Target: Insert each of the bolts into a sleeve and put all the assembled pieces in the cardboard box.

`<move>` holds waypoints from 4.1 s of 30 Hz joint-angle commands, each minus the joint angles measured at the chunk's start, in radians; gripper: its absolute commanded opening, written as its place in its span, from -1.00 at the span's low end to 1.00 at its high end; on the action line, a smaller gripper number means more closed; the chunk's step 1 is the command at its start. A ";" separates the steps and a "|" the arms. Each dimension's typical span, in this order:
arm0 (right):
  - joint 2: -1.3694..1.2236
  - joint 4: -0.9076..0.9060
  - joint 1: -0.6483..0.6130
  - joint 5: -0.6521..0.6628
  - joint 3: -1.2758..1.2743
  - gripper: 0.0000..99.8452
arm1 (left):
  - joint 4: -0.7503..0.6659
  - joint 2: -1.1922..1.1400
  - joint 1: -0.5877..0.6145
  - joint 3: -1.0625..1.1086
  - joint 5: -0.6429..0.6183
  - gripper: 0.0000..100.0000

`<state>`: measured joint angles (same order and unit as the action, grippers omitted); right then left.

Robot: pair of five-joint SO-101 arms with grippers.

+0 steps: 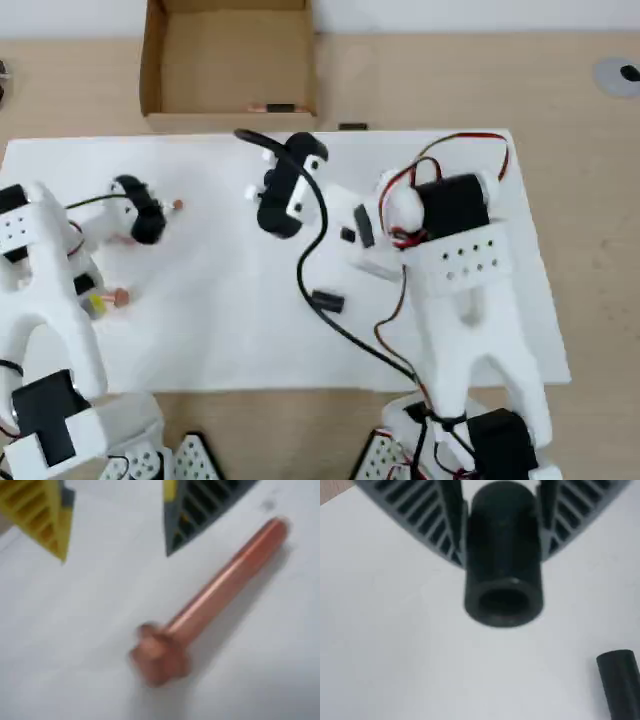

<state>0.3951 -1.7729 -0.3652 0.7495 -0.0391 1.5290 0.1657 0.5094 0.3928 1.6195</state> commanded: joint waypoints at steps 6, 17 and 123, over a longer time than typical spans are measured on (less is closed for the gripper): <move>0.033 -0.014 -0.007 -0.008 0.001 -0.98 | 0.012 -0.058 0.029 -0.055 0.482 -0.71; 0.031 -0.014 -0.007 -0.009 -0.001 -0.98 | 0.115 -0.306 0.021 -0.255 0.503 -0.71; 0.022 0.155 -0.076 -0.245 0.340 -0.98 | -0.152 0.441 -0.043 -0.292 -1.458 -0.97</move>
<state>0.3859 -1.6809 -0.4511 0.5915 0.2002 1.4446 0.5278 0.4572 0.0338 0.3046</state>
